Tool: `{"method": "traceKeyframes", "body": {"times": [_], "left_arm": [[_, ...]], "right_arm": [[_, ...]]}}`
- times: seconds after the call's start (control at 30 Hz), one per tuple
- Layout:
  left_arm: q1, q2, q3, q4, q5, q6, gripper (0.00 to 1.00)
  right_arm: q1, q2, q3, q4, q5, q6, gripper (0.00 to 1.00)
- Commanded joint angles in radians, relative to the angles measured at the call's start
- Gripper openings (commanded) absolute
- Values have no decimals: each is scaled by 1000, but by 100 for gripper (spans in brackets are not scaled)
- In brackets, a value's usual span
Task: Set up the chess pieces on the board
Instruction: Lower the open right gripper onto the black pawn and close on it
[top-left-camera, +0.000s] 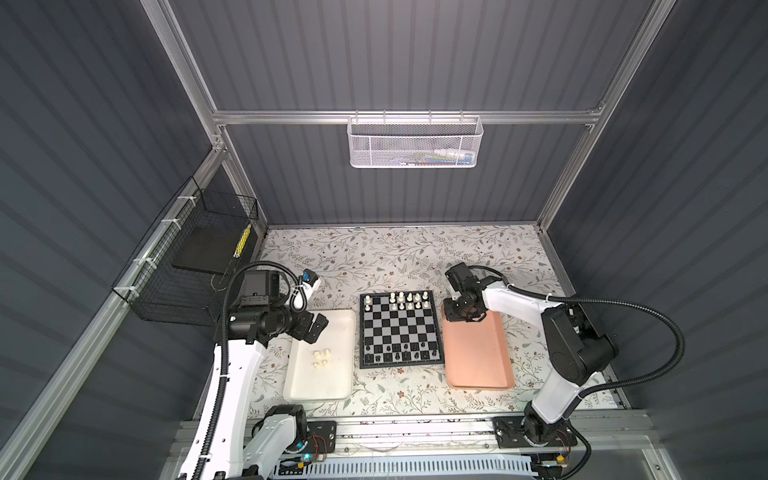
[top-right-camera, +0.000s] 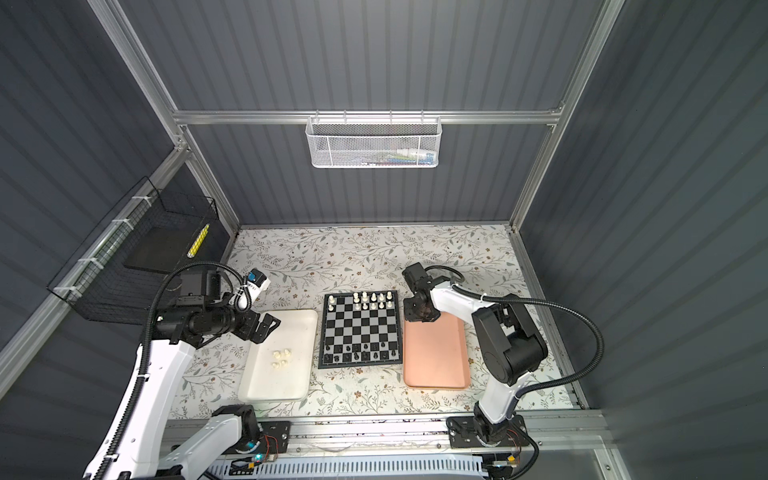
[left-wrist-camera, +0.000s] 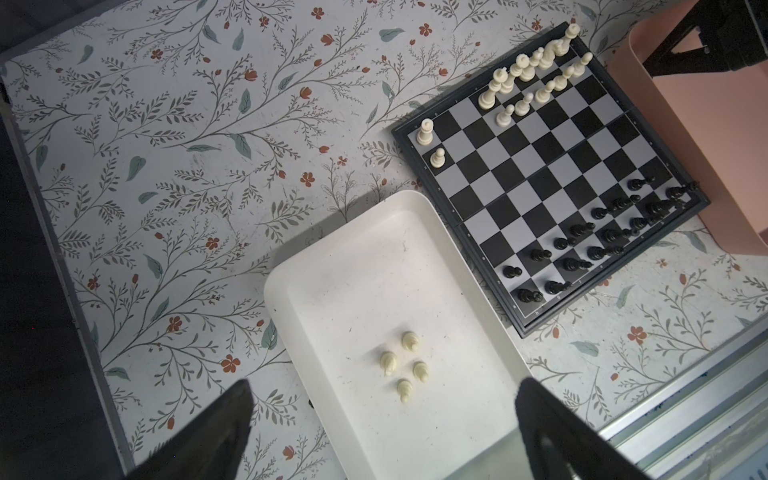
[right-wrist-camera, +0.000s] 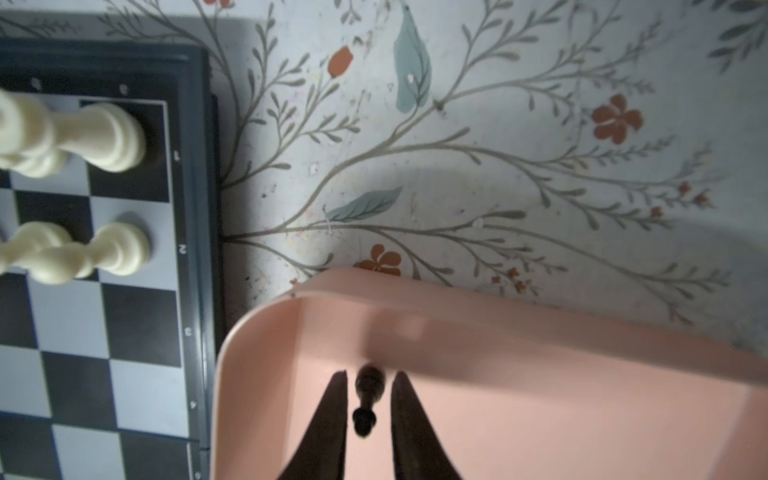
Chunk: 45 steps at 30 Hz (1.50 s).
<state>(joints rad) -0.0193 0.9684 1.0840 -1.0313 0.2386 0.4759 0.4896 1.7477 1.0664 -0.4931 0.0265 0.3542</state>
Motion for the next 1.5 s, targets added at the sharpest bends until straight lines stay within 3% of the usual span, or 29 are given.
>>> {"method": "traceKeyframes", "body": {"times": [0.0, 1.07, 1.47], "left_arm": [[-4, -16, -18, -9, -5, -2, 100], [-2, -24, -21, -12, -17, 1, 100], [-3, -27, -22, -13, -23, 2, 99]], "right_arm": [[7, 8, 7, -3, 11, -10, 22], [14, 23, -2, -1, 19, -12, 13], [14, 22, -11, -2, 30, -11, 19]]}}
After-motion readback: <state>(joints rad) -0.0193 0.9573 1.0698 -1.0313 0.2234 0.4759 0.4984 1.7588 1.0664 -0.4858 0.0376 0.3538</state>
